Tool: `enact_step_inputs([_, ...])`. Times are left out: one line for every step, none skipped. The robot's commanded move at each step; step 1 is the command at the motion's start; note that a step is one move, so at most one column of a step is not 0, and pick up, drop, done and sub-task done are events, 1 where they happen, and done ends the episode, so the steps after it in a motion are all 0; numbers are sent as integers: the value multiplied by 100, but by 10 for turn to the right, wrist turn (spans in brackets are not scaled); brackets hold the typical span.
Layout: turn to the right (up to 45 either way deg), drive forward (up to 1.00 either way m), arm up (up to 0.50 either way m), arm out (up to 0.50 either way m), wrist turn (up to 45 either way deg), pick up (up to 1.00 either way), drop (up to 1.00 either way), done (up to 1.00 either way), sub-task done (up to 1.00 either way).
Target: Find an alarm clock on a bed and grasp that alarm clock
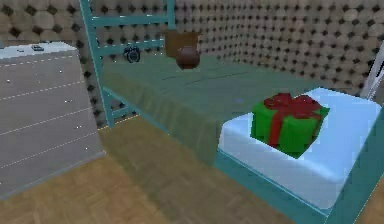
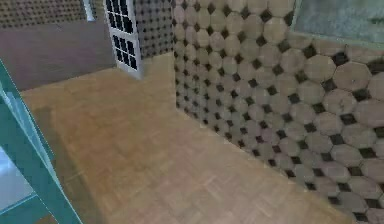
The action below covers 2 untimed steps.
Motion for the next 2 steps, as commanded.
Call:
enact_step_inputs([-330, 0, 0, 0, 0, 0, 0, 0, 0])
enact_step_inputs([0, 100, 0, 0, 0, 0, 0, 0, 0])
